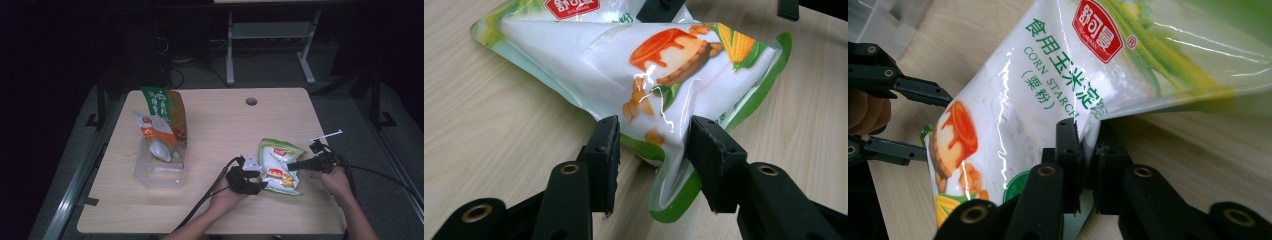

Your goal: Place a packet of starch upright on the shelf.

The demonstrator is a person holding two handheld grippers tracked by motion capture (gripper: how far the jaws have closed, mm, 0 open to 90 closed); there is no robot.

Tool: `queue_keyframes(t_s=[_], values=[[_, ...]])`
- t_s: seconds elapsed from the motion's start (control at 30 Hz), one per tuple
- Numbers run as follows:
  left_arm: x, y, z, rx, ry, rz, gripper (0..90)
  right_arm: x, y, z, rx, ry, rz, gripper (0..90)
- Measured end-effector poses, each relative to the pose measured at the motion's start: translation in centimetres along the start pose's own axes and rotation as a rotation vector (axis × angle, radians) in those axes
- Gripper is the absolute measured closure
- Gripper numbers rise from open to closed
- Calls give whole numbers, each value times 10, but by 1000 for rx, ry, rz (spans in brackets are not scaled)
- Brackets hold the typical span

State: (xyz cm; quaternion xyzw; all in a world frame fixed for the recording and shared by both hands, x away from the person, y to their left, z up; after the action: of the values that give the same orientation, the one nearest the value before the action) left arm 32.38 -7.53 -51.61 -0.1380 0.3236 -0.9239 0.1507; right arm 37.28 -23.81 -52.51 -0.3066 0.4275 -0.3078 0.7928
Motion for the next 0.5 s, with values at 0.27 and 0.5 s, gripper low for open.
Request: queue_keyframes(t_s=[0.27, 0.5], values=[[-2, 0, -3, -8, -14, 4, 474, -6, -5, 4, 41, -46, -24, 860], [-3, -1, -2, 3, -33, -1, 428, -19, -14, 12, 77, -84, -34, 862]])
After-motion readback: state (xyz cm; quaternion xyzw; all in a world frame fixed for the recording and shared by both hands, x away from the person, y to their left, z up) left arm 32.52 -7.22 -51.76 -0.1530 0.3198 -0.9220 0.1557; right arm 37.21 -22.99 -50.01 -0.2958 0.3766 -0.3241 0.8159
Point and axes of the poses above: each handheld gripper's, and its own axes: y roughly forward along the jaws, z roughly out of its top, x roughly to its right, the point moved 9 cm from there along y, roughly forward along the jaws, and after that the axes turned 5 degrees about -z, right-handed, at the moved point
